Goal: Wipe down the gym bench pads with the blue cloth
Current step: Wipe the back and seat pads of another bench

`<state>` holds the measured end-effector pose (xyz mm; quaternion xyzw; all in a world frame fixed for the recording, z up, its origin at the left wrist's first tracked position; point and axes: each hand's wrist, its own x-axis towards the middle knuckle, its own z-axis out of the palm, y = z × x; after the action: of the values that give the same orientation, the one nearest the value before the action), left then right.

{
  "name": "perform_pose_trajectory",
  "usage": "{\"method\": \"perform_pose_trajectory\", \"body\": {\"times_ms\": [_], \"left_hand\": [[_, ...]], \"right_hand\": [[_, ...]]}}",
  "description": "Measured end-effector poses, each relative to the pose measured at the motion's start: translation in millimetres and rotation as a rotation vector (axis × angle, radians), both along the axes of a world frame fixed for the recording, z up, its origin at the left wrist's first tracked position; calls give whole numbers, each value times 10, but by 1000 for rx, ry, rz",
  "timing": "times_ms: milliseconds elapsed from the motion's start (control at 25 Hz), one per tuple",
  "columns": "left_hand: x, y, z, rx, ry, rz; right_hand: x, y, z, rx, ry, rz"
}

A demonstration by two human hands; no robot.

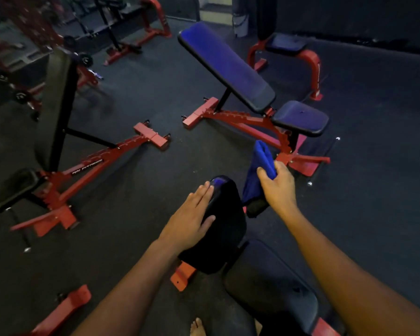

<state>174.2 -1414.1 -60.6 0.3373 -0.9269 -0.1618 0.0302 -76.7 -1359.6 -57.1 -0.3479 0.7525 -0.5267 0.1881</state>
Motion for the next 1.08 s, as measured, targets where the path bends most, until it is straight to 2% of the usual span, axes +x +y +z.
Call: {"method": "perform_pose_trajectory", "body": {"times_ms": [80,200,320,440,560,680,760,880,1080], "left_hand": [[-230,-141,-11,-17,-82,-73],[-362,-271,-123,-112,-223,-124],[-337,-287,-243,-191,-212,-125],[-351,-306,-292,-229,-176,-115],[-373,-333,-323,-253,-180,-120],[-383,-325,-358,-296,-227,-113],[-386,-346,-332,-320,-279,-187],[-399,-440,-315,-328,-287,-313],[-334,-516,-325,-199,-128,-304]], "right_hand": [[-123,69,-161,3,-49,38],[-157,-11,-310,-70,-255,94],[-6,-242,-446,-63,-446,246],[314,-494,-599,-38,-366,458],[340,-728,-852,-65,-242,403],[232,-817,-1037,-113,-345,403],[184,-799,-1141,-103,-399,376],[148,-775,-1357,38,-513,388],[-32,-758,-1834,284,-582,446]]}}
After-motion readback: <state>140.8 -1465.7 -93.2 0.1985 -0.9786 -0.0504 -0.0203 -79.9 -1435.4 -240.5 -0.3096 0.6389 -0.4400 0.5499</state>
